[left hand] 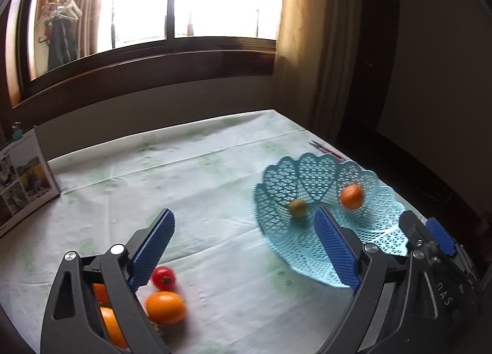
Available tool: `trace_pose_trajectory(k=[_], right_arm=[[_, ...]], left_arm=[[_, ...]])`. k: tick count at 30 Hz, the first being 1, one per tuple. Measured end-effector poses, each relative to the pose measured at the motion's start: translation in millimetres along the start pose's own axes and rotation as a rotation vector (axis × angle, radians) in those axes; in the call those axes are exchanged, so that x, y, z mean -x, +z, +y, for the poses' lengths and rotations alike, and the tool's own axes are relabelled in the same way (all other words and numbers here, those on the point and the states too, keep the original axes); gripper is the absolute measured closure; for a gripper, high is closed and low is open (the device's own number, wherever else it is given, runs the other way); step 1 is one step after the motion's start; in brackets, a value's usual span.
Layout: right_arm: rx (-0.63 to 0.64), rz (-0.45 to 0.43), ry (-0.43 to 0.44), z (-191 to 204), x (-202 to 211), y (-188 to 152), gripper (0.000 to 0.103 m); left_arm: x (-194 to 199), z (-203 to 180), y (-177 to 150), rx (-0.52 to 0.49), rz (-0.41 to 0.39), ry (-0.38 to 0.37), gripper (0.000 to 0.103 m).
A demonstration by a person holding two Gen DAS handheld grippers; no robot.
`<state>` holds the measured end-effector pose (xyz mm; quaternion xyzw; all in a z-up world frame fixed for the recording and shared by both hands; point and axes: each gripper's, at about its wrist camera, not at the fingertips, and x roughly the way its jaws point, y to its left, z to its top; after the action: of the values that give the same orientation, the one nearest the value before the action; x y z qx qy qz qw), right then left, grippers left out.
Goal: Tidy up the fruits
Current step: 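Carry the mandarin to the blue basket and open the left gripper, then grasp the large oval orange with the left gripper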
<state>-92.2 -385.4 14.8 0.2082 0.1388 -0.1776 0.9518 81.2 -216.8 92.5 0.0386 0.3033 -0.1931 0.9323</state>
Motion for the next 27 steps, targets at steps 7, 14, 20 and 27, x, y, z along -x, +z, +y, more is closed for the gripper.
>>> trace_pose_trajectory(k=[7,14,20,27], right_arm=[[0.057,0.021,0.033,11,-5,-3,0.016],[0.110,0.030,0.057,24,-6,-8,0.016],[0.121,0.032,0.048,26,-8,-10,0.016],[0.140,0.037,0.046,31,-9,-12,0.016]], left_arm=[[15,38,-6,0.023,0.007,0.085,0.011],[39,91,-13,0.092,0.001,0.169,0.011],[52,124,-25,0.131,0.008,0.207,0.011],[54,138,-51,0.170,0.060,0.211,0.011]])
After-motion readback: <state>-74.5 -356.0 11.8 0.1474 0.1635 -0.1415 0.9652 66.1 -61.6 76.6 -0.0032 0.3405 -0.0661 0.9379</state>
